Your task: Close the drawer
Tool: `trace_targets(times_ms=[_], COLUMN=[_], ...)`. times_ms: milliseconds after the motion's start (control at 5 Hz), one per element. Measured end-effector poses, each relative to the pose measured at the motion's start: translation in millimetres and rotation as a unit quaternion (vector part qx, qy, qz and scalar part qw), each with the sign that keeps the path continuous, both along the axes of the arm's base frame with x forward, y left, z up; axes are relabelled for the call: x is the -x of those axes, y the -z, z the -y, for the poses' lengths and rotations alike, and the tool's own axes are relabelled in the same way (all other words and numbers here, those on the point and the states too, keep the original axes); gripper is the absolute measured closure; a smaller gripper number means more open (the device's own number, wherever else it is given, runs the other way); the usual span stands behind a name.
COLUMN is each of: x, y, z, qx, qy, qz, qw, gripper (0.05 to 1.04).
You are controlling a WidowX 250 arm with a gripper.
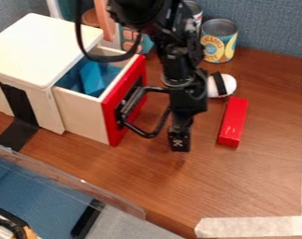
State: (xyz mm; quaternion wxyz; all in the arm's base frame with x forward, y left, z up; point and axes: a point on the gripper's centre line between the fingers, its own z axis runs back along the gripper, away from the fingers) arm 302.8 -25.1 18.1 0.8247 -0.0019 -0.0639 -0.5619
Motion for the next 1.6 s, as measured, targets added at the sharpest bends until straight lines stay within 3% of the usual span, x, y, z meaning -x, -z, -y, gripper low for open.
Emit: trace_targets(times_ms=[600, 1200, 1600], x=[8.2, 29.2, 35.0], y=[-0.5, 5.0, 4.4], z=[-27.7, -77.0, -84.3], qx=[-0.021, -0.054, -0.06], qy=[-0.051, -0.151, -0.168], qz=[-0.017, -0.054, -0.062], qw=[0.9984, 0.9856, 0.982], gripper=[0.082, 0.083, 0.083])
